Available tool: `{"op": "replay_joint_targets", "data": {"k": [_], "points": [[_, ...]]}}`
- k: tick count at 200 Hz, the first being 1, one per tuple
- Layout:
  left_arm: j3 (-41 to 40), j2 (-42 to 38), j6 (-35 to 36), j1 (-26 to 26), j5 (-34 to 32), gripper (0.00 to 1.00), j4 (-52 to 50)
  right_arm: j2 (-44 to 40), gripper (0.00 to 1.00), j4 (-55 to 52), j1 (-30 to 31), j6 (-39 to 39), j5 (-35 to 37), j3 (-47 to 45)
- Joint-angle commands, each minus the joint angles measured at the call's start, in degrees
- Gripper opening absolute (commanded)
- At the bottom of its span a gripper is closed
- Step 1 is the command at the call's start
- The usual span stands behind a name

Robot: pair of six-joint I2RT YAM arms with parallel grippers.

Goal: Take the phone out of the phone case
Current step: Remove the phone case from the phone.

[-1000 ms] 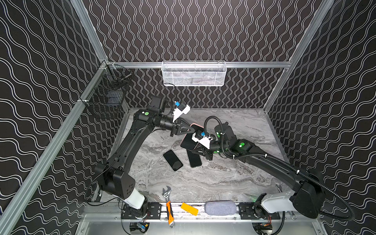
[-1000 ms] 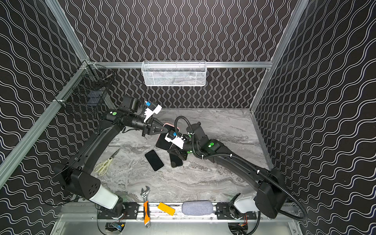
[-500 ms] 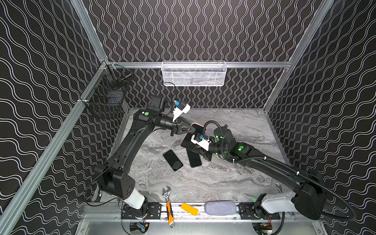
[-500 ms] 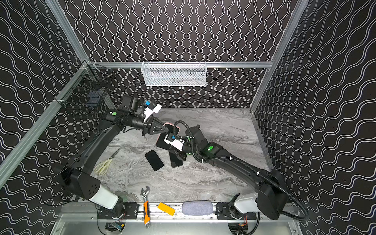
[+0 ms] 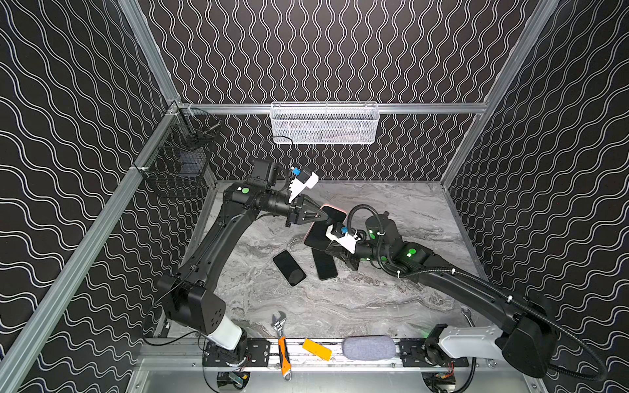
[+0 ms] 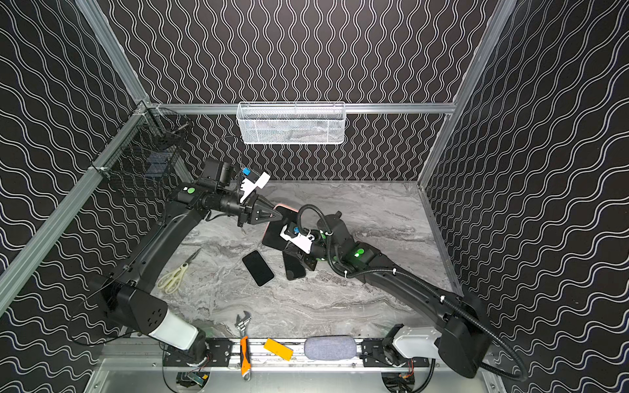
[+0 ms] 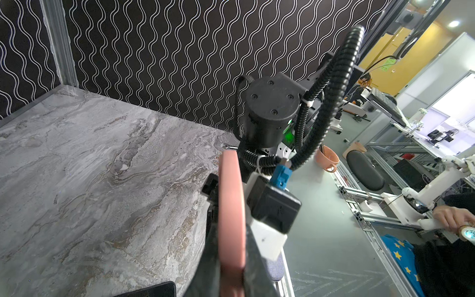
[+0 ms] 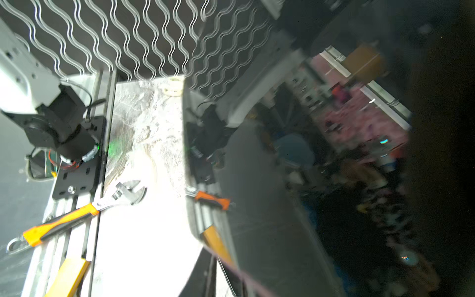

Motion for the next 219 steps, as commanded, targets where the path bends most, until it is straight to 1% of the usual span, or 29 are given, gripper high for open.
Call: {"op": "replay_joint_targets", "data": {"k": [1, 19, 40, 62, 78, 93, 100, 103, 109, 117, 127, 150, 162, 173, 205, 219], "points": [[1.7, 0.8, -3.3, -0.1, 1.0, 0.0, 0.4, -2.4, 0.22, 2.3, -1.3, 3.1, -1.3, -1.7], [3.3, 2.0, -7.3, -0.1, -0.9, 0.0, 1.2, -5.2, 0.23, 4.5, -3.6, 5.6, -4.9, -3.8], [3.4, 2.5, -14.2, -0.1, -5.5, 0.0, 5.7, -7.7, 0.24, 7.0, -7.6, 9.2, -10.4, -6.0], [1.1, 1.3, -23.7, -0.1, -9.5, 0.0, 14.0, -9.4, 0.25, 10.9, -12.7, 14.2, -16.5, -8.2], [-1.3, -0.4, -31.7, -0.1, -14.7, 0.0, 20.6, -9.7, 0.28, 13.7, -16.2, 18.7, -20.4, -9.3], [-5.9, -2.8, -41.4, 0.1, -18.4, 0.0, 31.1, -9.5, 0.3, 15.4, -19.0, 22.5, -22.6, -9.7], [-9.3, -4.1, -47.1, 0.4, -19.7, 0.0, 38.7, -9.5, 0.32, 16.6, -19.1, 23.9, -23.6, -10.0], [-10.8, -4.7, -49.6, 0.5, -19.9, 0.0, 41.9, -9.5, 0.33, 17.2, -20.7, 24.6, -23.7, -10.2], [-13.3, -5.6, -53.9, 0.8, -20.6, 0.0, 47.2, -9.4, 0.35, 18.2, -21.5, 26.1, -23.9, -10.5], [-15.5, -6.5, -58.0, 1.0, -22.4, 0.0, 51.5, -9.3, 0.36, 19.0, -22.2, 27.5, -24.4, -10.8], [-17.5, -7.5, -61.5, 1.1, -25.6, 0.0, 54.1, -9.3, 0.37, 19.6, -22.9, 29.2, -24.7, -10.9], [-22.2, -10.1, -68.2, 1.2, -33.5, 0.0, 57.0, -9.8, 0.47, 21.6, -24.3, 33.6, -25.0, -11.6], [-25.3, -11.6, -72.4, 1.3, -36.9, 0.0, 59.3, -10.2, 0.51, 23.4, -24.8, 36.8, -24.4, -12.2], [-28.7, -13.1, -76.8, 1.4, -39.4, 0.0, 62.8, -10.4, 0.57, 24.5, -25.6, 39.9, -24.1, -12.6], [-39.0, -15.9, -91.5, 1.8, -43.4, 0.0, 78.7, -10.1, 0.73, 30.1, -27.5, 50.5, -26.0, -14.1], [-43.7, -15.9, -98.5, 1.8, -44.9, 0.0, 87.9, -9.9, 0.76, 33.2, -28.2, 55.1, -27.1, -14.9]]}}
